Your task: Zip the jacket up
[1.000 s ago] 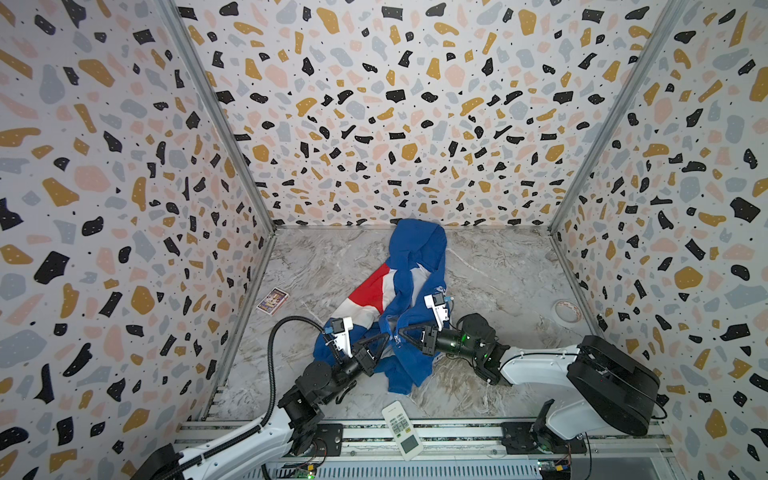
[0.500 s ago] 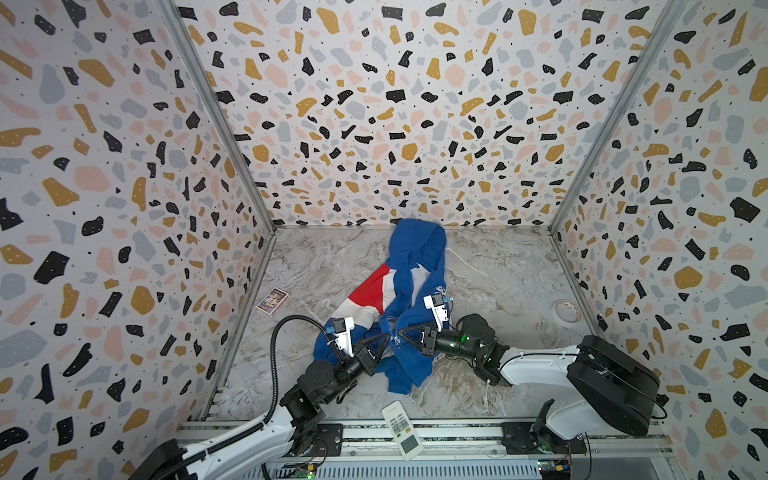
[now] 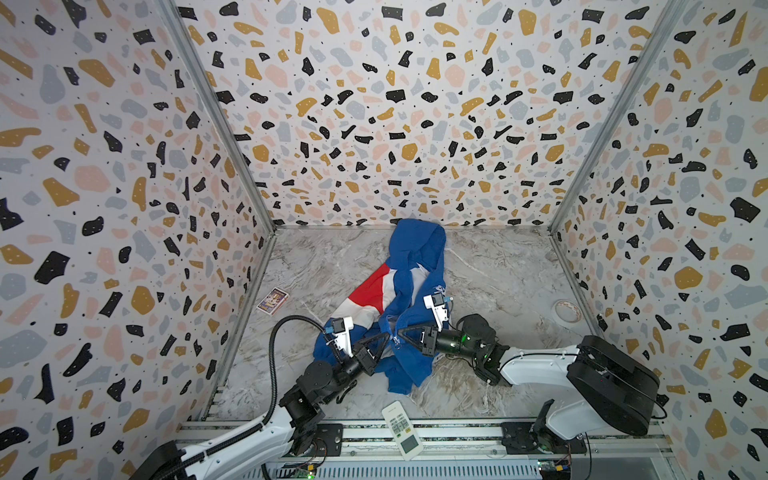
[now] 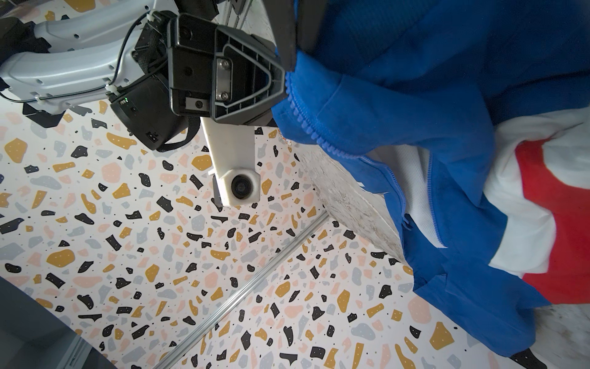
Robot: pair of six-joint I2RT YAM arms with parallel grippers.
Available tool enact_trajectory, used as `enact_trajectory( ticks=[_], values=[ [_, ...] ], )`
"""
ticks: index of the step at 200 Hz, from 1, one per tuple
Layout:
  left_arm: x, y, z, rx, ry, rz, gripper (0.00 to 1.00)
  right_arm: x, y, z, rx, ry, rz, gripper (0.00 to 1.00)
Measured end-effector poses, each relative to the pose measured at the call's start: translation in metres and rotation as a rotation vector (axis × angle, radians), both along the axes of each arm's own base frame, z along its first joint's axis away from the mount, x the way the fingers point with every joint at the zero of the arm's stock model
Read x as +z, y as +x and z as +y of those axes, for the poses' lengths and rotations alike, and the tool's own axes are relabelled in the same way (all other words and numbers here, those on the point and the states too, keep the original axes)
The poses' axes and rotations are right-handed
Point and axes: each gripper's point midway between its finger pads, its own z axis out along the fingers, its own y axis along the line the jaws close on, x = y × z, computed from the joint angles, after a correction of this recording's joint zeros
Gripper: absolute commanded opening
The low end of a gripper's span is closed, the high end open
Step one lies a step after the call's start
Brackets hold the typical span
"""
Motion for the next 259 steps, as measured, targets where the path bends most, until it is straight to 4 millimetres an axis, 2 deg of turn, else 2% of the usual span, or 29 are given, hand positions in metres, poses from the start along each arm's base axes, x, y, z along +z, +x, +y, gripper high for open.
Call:
enact_trajectory(
  ticks=[40, 259],
  values=[
    [0.0053, 0.0005, 0.0027, 0.013, -0.015, -0.013, 0.0, -0.0009, -0.0019, 0.0, 0.01, -0.001, 0.002, 0.0],
    [0.0007, 0.0021, 0.0005, 0.01, -0.01, 0.004, 0.0, 0.0015, 0.0007, 0.0022, 0.009, 0.046, 0.011, 0.0]
  ],
)
